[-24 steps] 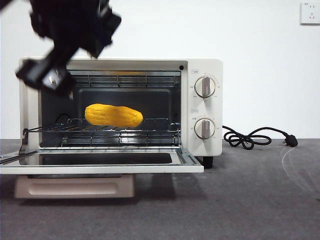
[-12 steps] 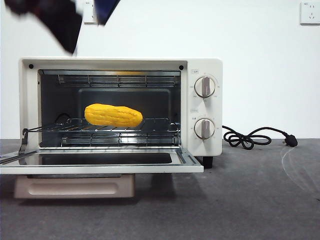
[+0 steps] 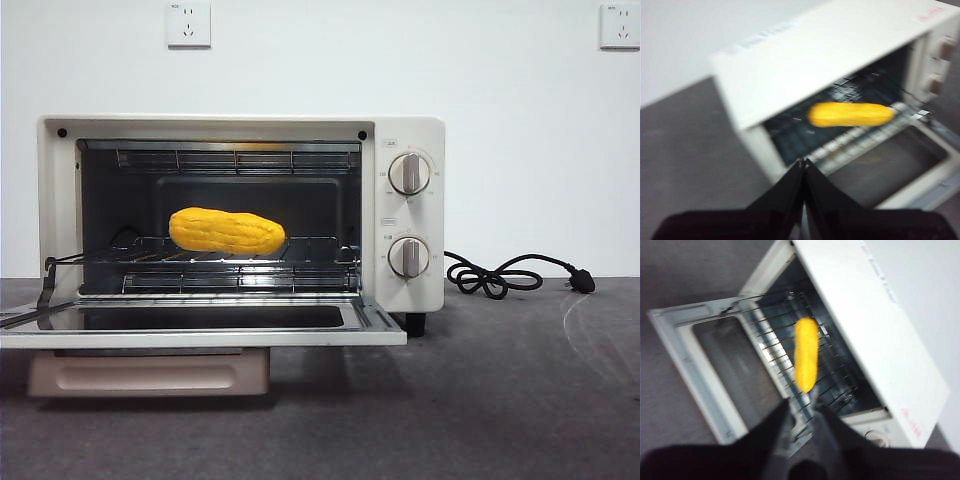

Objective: Take the corn from the table,put the corn in the oven

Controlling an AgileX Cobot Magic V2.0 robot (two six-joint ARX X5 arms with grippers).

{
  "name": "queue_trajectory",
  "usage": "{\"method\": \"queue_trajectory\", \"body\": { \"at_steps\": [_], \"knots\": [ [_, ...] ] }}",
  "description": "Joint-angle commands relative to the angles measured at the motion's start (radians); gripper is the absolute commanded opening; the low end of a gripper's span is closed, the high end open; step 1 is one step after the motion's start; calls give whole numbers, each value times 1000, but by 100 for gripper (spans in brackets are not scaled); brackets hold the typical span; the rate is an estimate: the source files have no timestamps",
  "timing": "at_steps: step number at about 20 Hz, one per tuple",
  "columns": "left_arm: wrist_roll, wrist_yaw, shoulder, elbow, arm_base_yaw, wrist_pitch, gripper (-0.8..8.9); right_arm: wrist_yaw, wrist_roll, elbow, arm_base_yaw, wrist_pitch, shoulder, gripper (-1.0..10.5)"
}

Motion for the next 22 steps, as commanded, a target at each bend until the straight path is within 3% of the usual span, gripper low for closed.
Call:
{"method": "queue_trajectory", "body": {
  "at_steps": [1,6,11,18,22],
  "knots": [
    [15,203,70,1,62,5,-9,-62,62,-5,-11,-39,-39,-16],
    [16,521,184,-11,247,-2,-9,-150,79,-5,-84,-103,-107,-16],
    [13,793,216,-63,505,-1,-8,-335,85,-5,-220,-132,-146,-16],
    [-29,1012,197,-188,782,23,-8,-703,84,-5,-460,-132,-156,-16],
    [-29,1034,202,-254,851,26,-8,-912,63,-5,-581,-135,-156,-16]
  ]
}}
